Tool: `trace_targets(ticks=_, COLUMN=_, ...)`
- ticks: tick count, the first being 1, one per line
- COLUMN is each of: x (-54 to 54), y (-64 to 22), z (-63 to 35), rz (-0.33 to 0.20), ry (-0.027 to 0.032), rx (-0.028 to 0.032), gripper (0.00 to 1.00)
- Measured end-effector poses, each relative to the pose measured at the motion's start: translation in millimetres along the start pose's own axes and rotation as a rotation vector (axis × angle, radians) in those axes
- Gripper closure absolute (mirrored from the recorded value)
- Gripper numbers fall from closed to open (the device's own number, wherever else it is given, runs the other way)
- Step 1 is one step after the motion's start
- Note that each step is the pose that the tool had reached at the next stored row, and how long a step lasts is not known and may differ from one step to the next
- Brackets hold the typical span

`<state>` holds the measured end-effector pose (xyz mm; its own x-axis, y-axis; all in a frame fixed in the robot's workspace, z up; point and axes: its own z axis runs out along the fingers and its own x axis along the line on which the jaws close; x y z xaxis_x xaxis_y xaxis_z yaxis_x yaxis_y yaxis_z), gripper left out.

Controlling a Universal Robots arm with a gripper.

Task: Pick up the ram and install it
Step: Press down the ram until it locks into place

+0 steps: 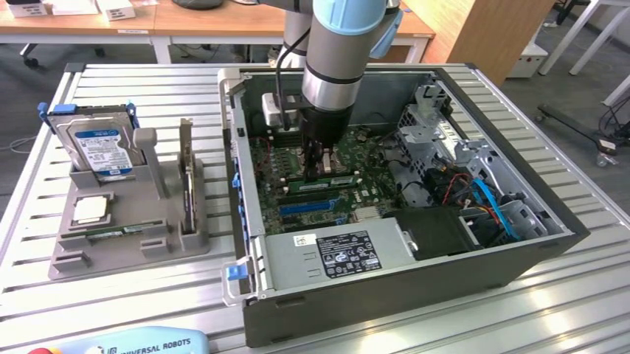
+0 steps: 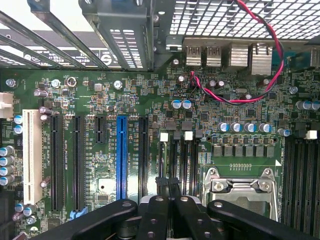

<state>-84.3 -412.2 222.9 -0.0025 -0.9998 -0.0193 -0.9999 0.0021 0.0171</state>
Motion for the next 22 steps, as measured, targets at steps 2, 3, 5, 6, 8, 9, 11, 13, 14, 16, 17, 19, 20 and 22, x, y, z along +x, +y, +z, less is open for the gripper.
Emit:
trace_targets(ticks=2, x=0.0, y=0.0, z=0.0, rz=0.0, ry=0.0, rx=0.0, gripper=0.9)
trace_targets(ticks=3, x=0.0, y=0.0, z=0.1, rz=0.0, ry=0.0001, rx=0.0, gripper=0.9)
trace_targets(ticks=5, x=0.0, y=0.0, z=0.2, rz=0.0, ry=0.0001, rx=0.0, gripper=0.9)
trace_targets(ticks=6, x=0.0, y=0.0, z=0.2, rz=0.0, ry=0.0001, rx=0.0, gripper=0.9)
trace_targets(ticks=8, x=0.0, y=0.0, z=0.3, rz=0.0, ry=-0.0001, rx=0.0001, gripper=0.9)
trace_targets(ticks=9, x=0.0, y=0.0, z=0.3, rz=0.0, ry=-0.0001, rx=0.0001, gripper=0.9)
trace_targets(ticks=11, x=0.0, y=0.0, z=0.3, rz=0.0, ry=0.0, rx=0.0, gripper=0.9)
trace_targets(ticks=13, x=0.0, y=0.0, z=0.4, rz=0.0, ry=0.0, rx=0.0001, gripper=0.9)
trace_targets(ticks=14, x=0.0, y=0.0, z=0.4, rz=0.0, ry=-0.0001, rx=0.0001, gripper=0.9)
trace_targets(ticks=16, x=0.0, y=0.0, z=0.4, rz=0.0, ry=0.0, rx=0.0001, gripper=0.9)
trace_targets(ticks=17, x=0.0, y=0.0, z=0.4, rz=0.0, ry=-0.0001, rx=0.0001, gripper=0.9)
trace_targets(ticks=19, x=0.0, y=0.0, z=0.3, rz=0.0, ry=0.0, rx=0.0, gripper=0.9)
trace_targets(ticks=20, x=0.0, y=0.0, z=0.4, rz=0.0, ry=0.0, rx=0.0001, gripper=0.9)
trace_targets(ticks=22, x=0.0, y=0.0, z=0.3, rz=0.0, ry=0.0, rx=0.0001, gripper=0.9)
